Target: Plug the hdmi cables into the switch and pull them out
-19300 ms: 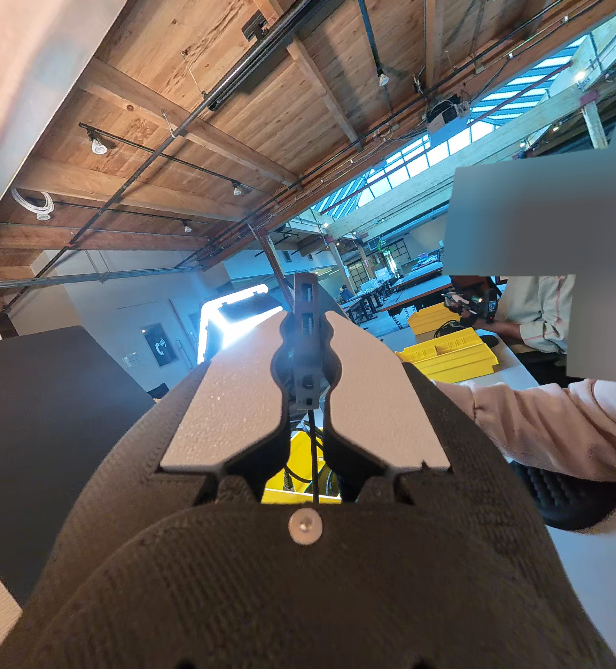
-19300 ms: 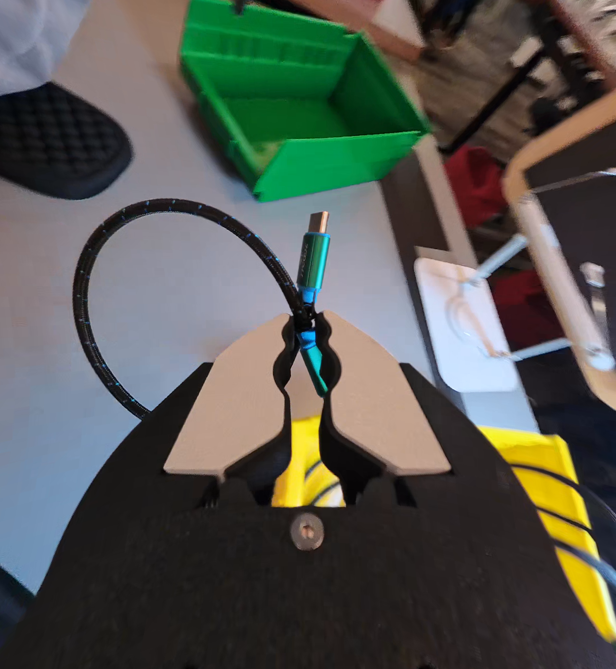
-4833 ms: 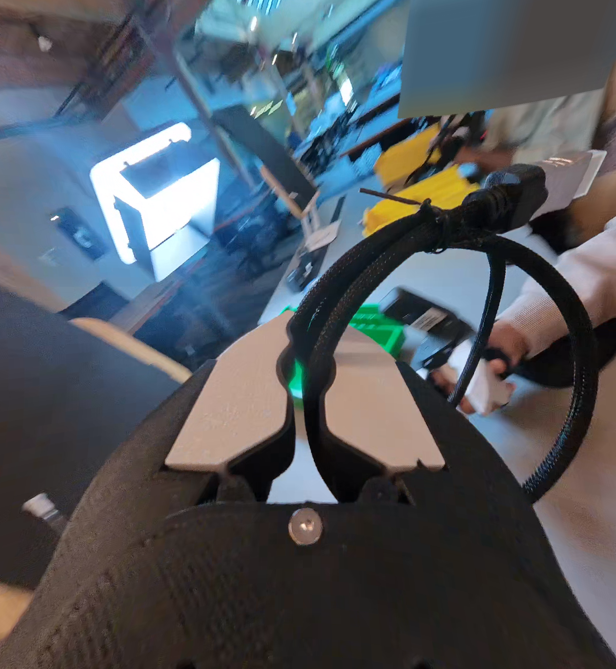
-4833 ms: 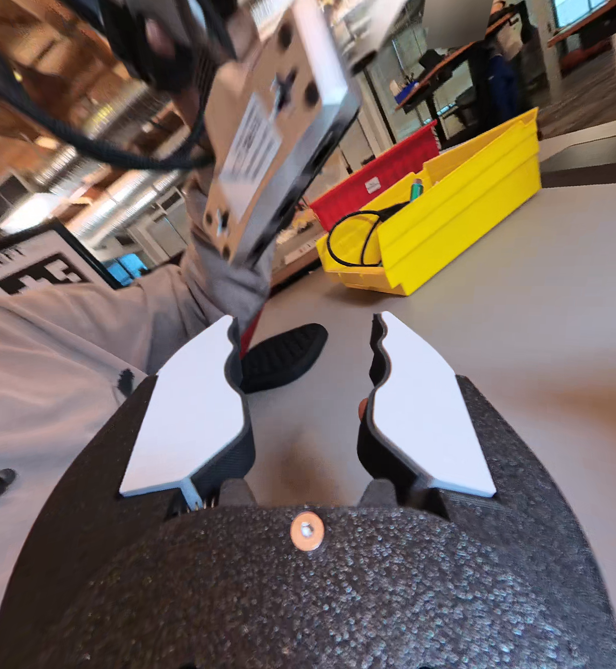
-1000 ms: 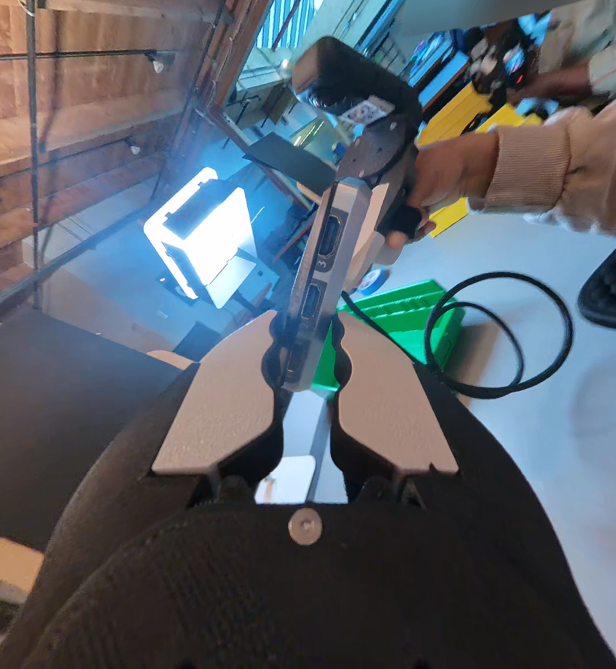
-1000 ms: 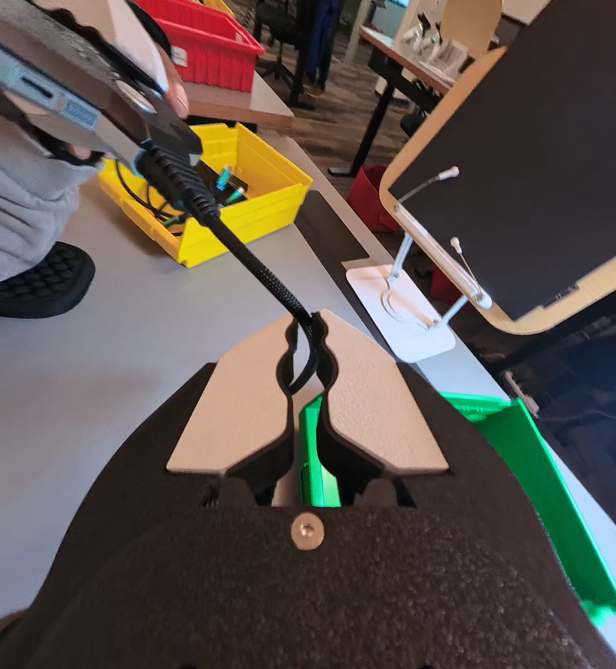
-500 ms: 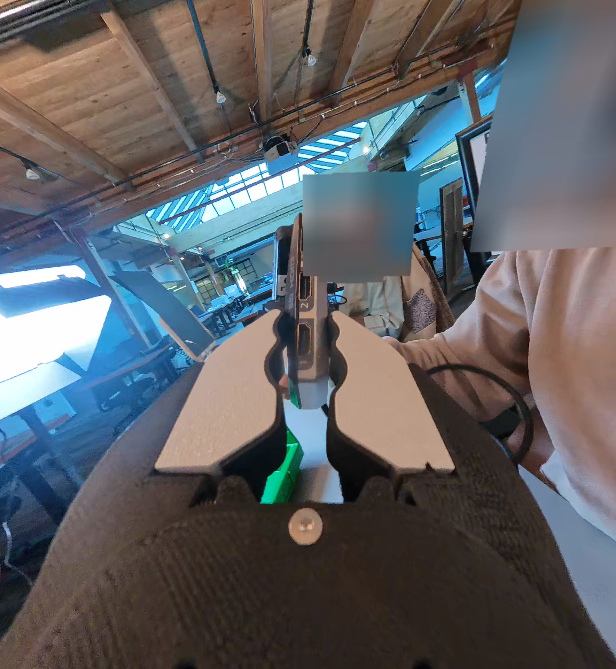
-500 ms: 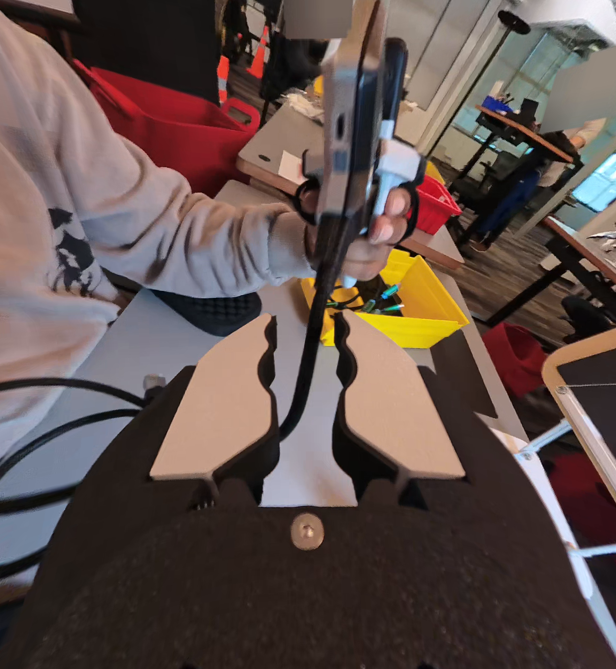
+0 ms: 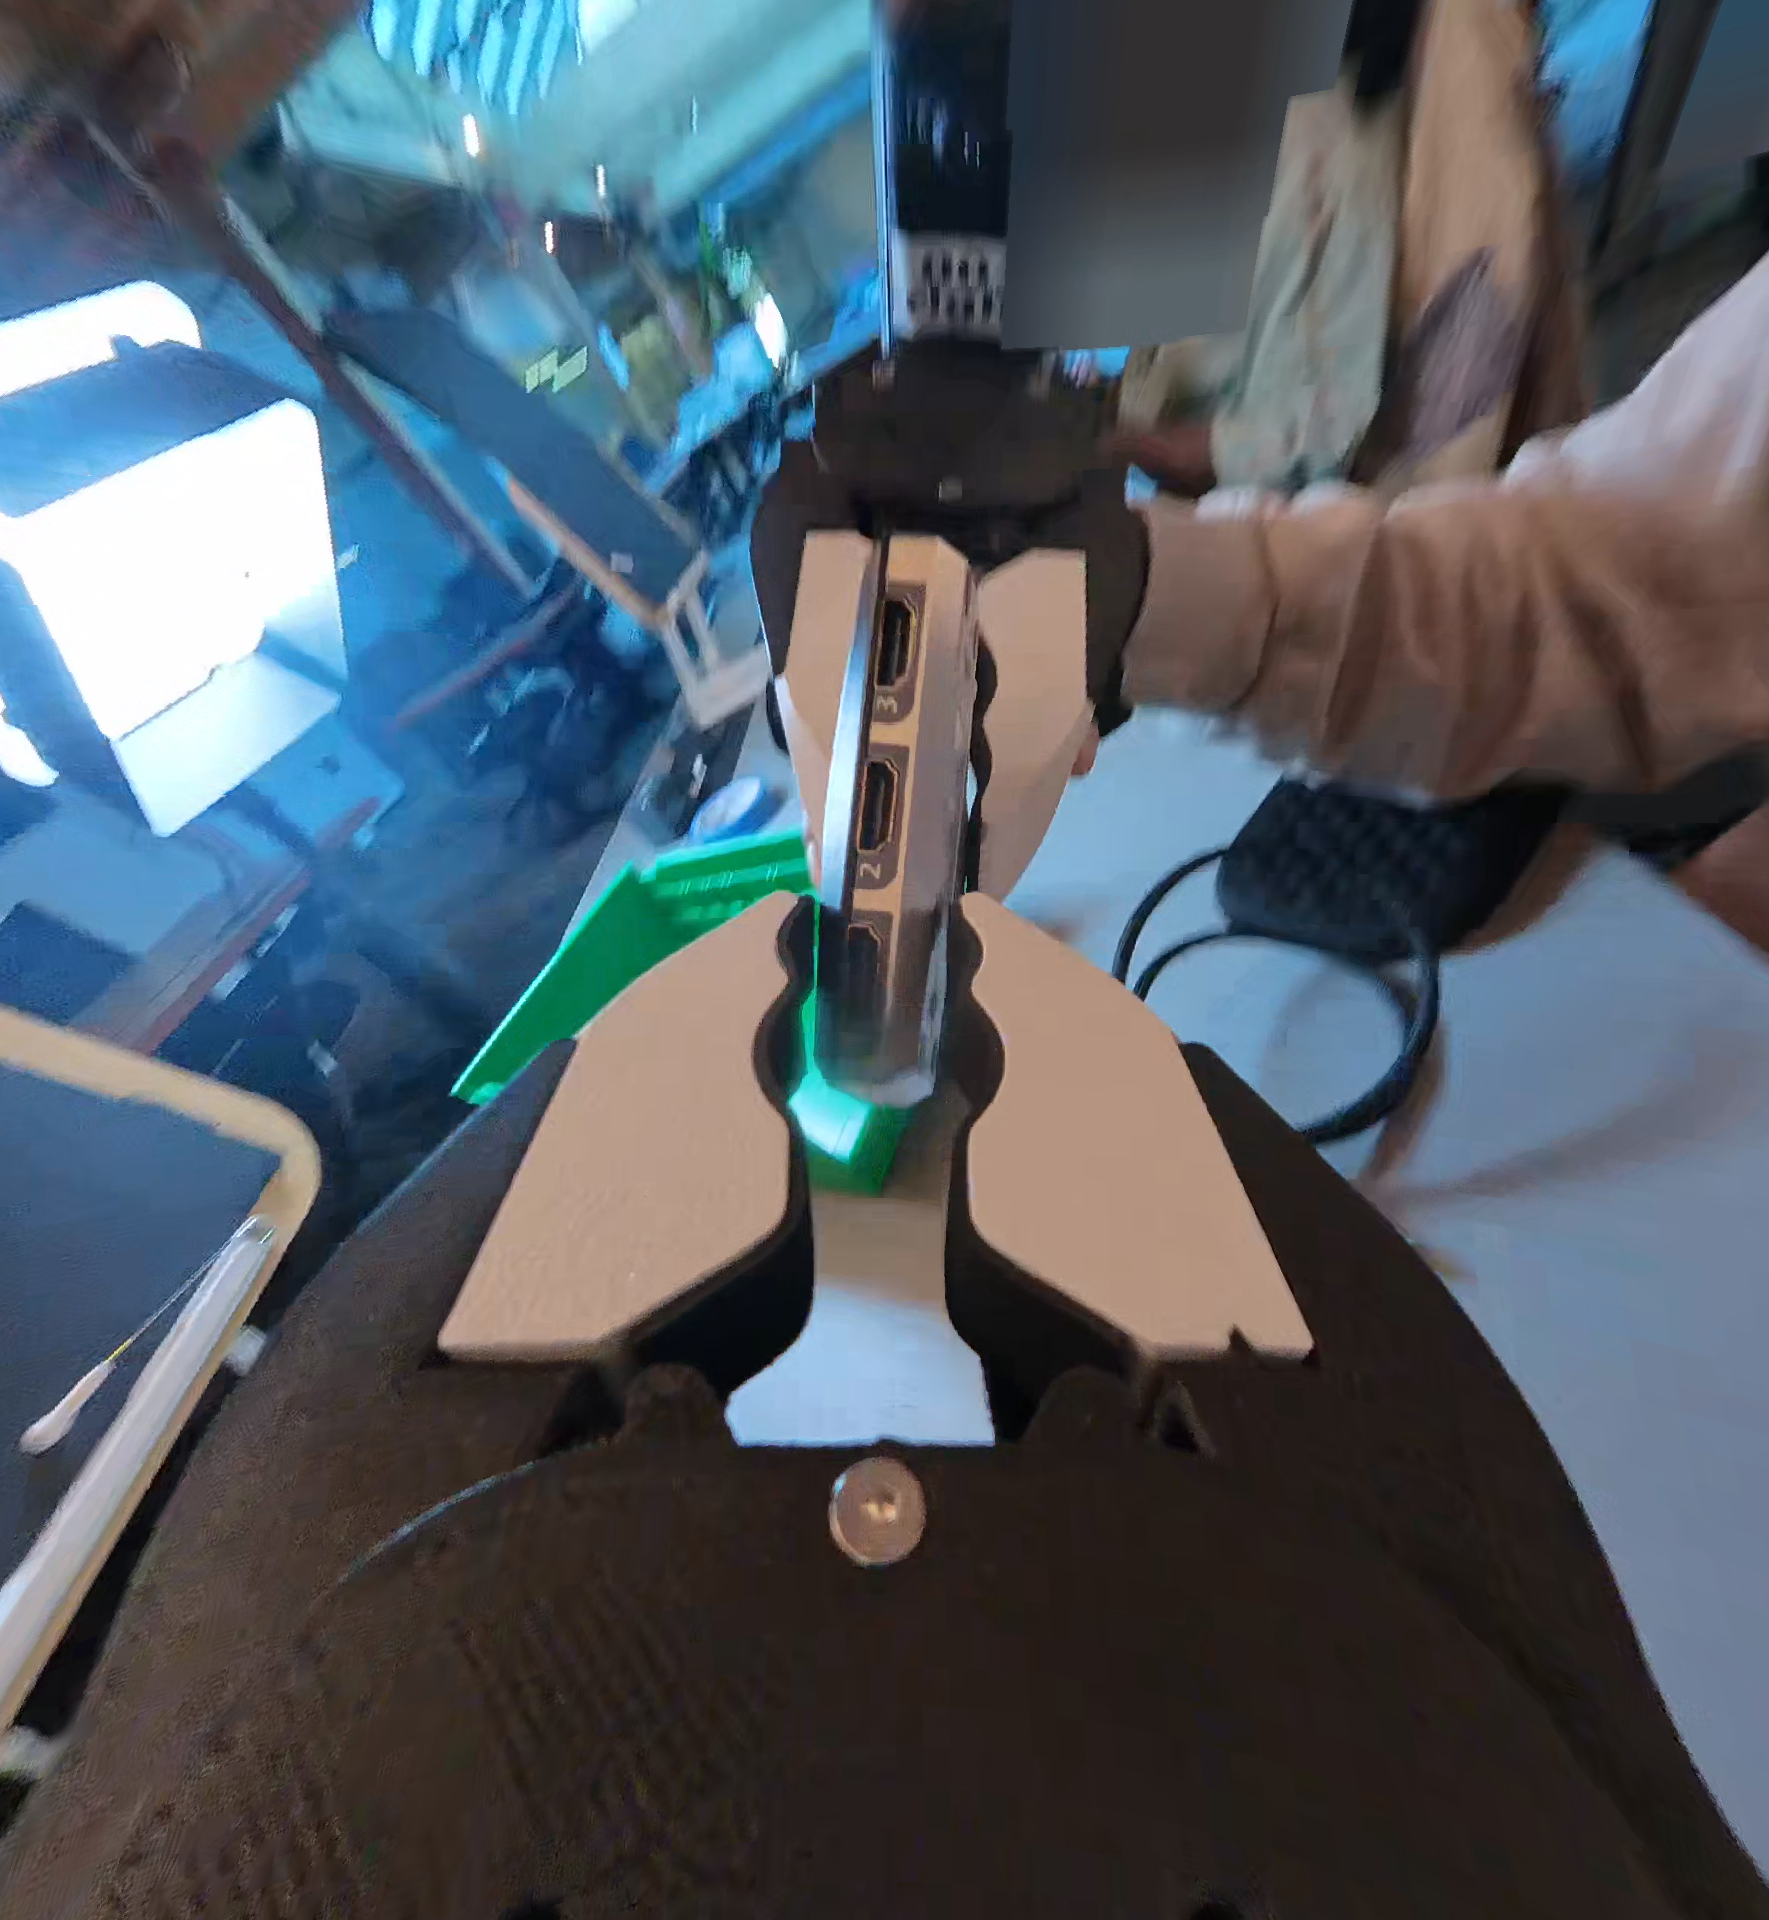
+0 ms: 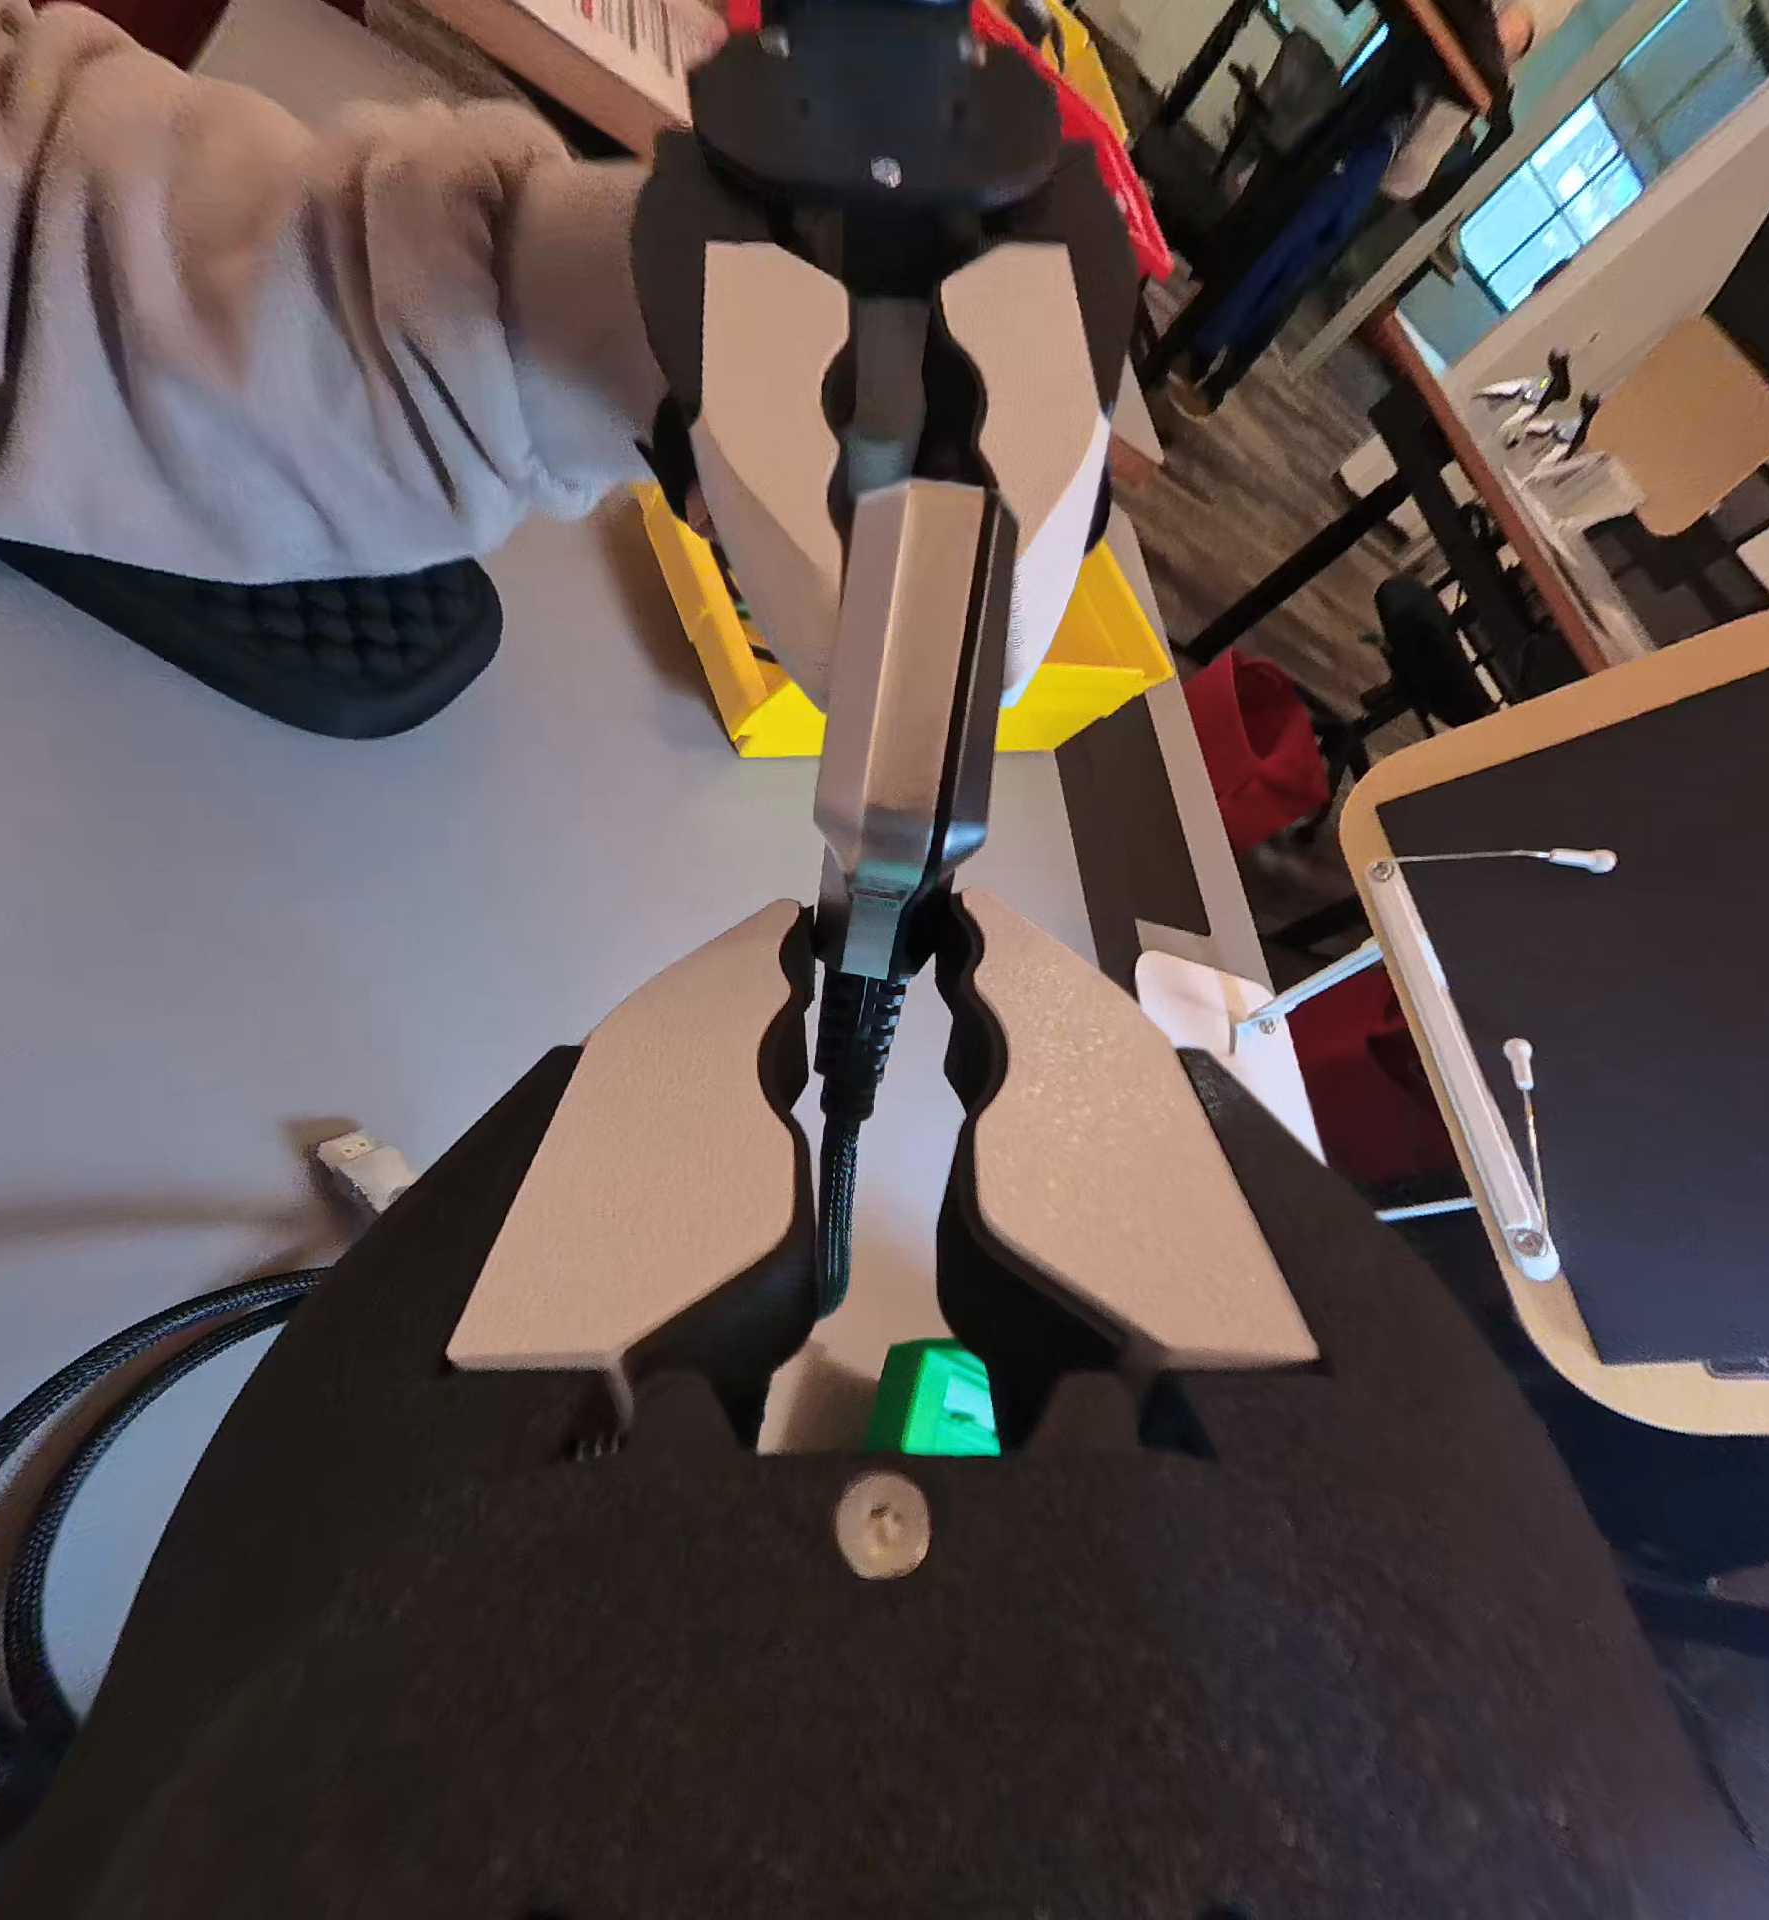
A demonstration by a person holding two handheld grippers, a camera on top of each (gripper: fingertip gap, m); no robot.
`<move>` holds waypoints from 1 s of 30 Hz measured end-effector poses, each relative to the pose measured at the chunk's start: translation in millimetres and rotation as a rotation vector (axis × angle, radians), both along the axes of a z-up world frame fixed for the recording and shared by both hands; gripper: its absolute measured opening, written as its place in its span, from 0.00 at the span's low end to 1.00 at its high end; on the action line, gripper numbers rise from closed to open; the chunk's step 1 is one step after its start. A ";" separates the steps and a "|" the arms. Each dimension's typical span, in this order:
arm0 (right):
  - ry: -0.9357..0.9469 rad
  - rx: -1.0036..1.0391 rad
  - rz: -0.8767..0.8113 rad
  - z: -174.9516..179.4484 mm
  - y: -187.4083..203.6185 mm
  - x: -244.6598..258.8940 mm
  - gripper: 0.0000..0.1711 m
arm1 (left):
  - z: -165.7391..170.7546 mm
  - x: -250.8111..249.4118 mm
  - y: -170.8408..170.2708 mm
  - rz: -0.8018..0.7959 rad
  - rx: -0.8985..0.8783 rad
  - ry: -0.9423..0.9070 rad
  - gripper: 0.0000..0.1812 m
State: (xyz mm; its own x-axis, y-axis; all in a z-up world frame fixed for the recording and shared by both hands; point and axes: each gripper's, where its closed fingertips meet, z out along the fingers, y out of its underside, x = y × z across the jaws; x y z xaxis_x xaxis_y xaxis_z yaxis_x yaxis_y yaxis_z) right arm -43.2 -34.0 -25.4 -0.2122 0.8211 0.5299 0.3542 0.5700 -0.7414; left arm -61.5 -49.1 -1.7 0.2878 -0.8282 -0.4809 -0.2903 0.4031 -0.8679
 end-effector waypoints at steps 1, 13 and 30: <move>-0.017 -0.008 -0.007 -2.3 1.0 0.7 0.13 | -3.5 -1.7 1.5 0.039 0.010 0.054 0.16; -0.008 -0.118 0.087 -4.1 -15.4 -1.2 0.13 | -7.7 20.9 -11.6 0.011 0.133 0.156 0.14; -0.037 0.070 -0.056 -12.4 7.8 -6.1 0.09 | -19.2 -3.4 3.4 -0.015 -0.026 0.070 0.13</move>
State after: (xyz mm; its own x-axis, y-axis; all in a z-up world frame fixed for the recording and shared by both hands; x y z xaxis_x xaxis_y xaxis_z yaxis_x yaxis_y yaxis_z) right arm -49.3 -26.2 -37.7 -0.1876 0.7934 0.5791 0.4135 0.5986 -0.6861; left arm -65.0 -45.7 -20.8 0.2416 -0.8448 -0.4775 -0.3443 0.3854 -0.8561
